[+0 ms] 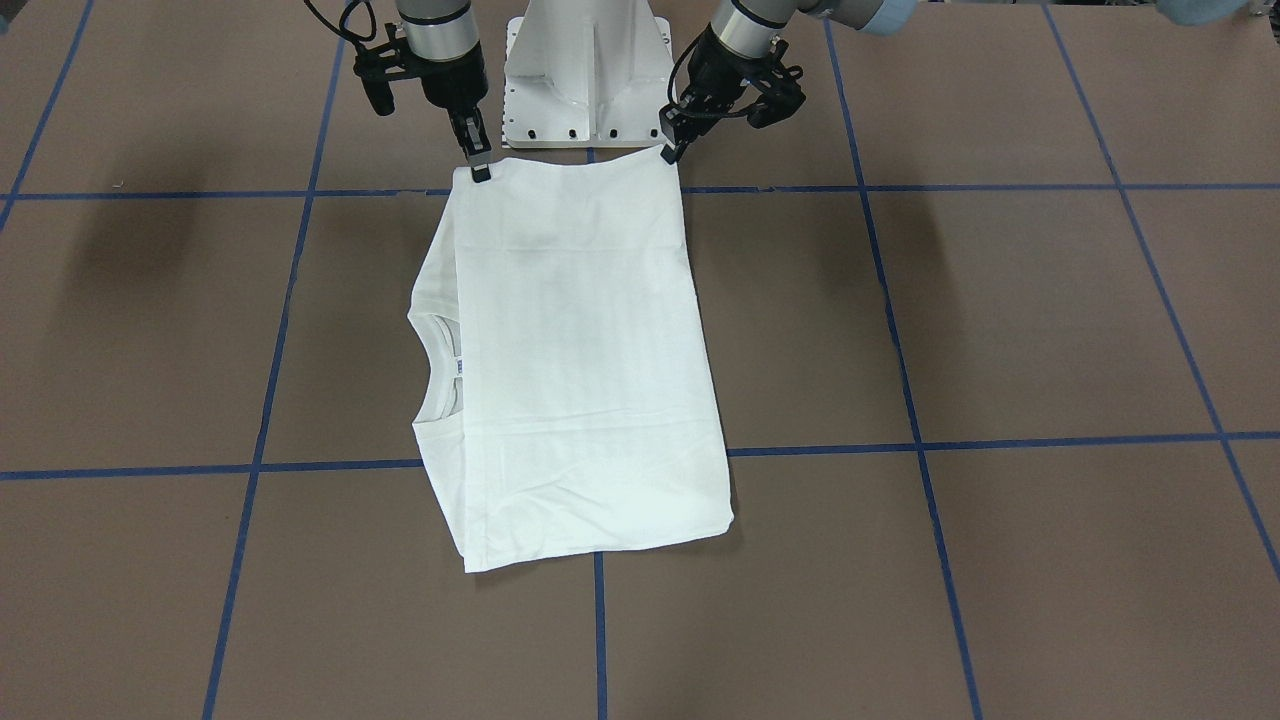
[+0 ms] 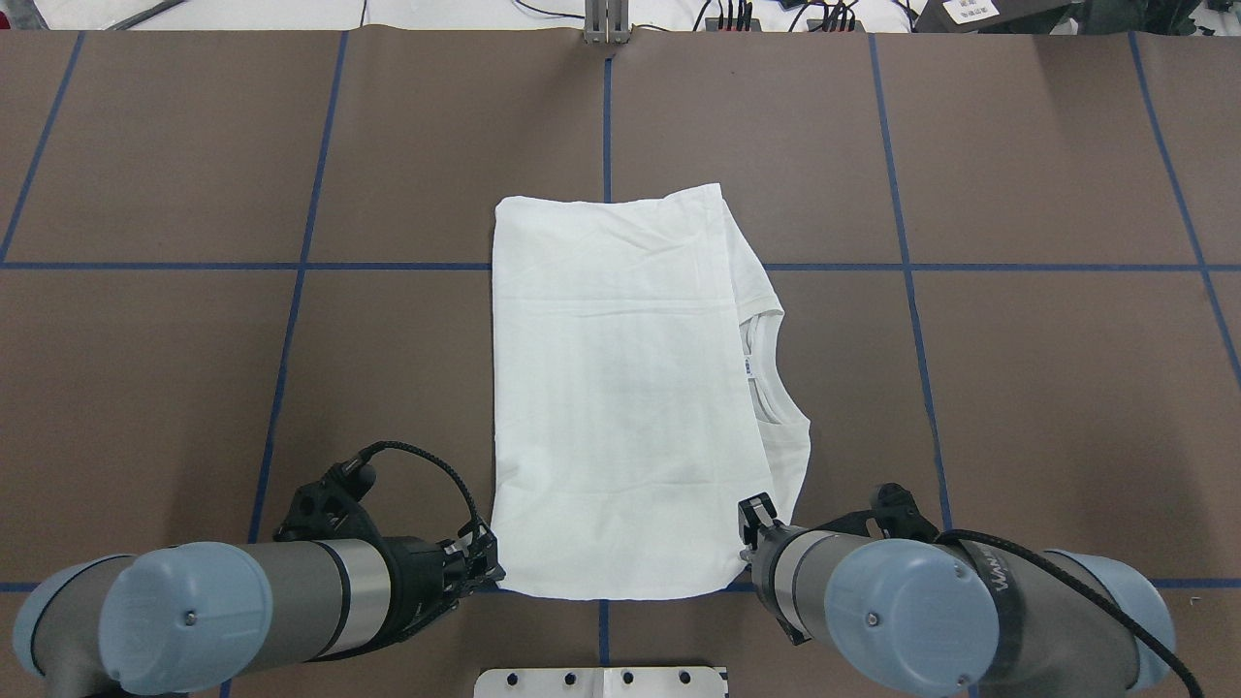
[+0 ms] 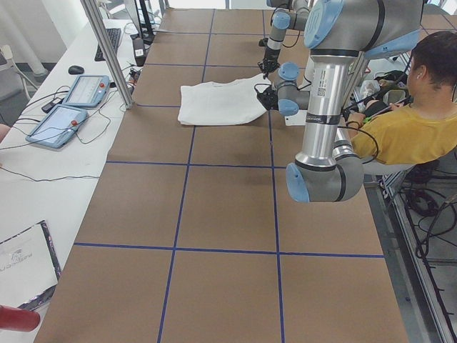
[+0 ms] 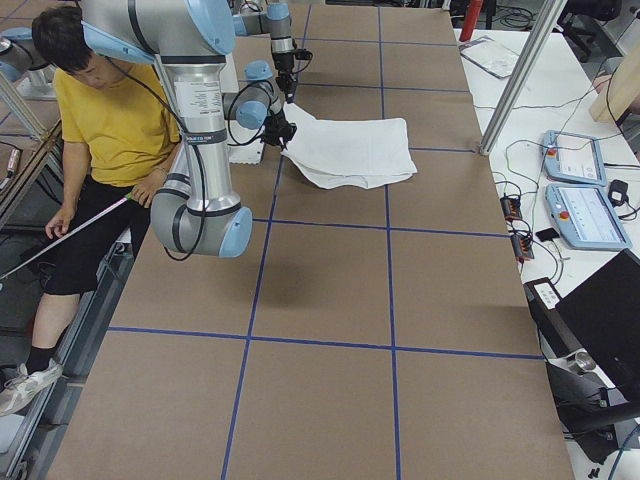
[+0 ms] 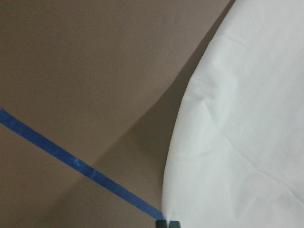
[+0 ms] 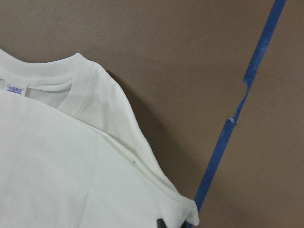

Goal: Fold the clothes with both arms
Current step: 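Lift the near edge with both grippers and fold it toward the far edge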

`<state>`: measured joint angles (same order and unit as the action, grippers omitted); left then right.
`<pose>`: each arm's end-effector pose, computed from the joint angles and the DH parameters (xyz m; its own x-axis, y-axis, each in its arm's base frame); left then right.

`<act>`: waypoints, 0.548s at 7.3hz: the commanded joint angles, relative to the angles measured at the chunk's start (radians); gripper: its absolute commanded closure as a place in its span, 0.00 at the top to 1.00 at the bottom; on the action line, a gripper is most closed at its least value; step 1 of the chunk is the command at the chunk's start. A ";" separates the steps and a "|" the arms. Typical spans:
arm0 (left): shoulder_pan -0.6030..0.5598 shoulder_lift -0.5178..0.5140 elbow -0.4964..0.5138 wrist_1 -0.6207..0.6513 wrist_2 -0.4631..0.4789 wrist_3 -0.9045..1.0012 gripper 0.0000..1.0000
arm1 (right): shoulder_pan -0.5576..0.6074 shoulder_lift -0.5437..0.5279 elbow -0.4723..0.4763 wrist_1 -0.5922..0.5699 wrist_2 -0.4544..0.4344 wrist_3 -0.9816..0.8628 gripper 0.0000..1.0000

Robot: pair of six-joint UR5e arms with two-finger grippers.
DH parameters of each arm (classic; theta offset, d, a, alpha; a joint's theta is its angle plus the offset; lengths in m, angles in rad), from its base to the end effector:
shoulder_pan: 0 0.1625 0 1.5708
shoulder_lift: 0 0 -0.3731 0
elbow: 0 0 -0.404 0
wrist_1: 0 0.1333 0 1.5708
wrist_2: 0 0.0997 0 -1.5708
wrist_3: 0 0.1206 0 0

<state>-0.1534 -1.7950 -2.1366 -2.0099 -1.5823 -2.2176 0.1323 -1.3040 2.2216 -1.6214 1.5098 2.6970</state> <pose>0.4881 -0.2090 0.1857 0.1786 -0.6374 -0.7496 0.3129 0.7591 -0.5709 -0.4773 -0.2054 0.2035 0.1154 0.9244 0.3635 -0.6556 0.3458 -0.6713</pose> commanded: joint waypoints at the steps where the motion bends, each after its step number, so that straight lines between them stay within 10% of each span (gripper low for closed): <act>1: -0.003 0.011 -0.087 0.002 -0.012 -0.011 0.00 | 0.028 -0.012 0.094 -0.051 0.006 0.001 0.00; 4: -0.099 -0.064 0.002 0.003 -0.033 0.073 0.00 | 0.235 0.061 0.034 -0.052 0.159 -0.151 0.00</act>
<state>-0.1972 -1.8125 -2.1807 -2.0068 -1.6109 -2.1903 0.2842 -1.2863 2.2849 -1.6707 1.6237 2.6292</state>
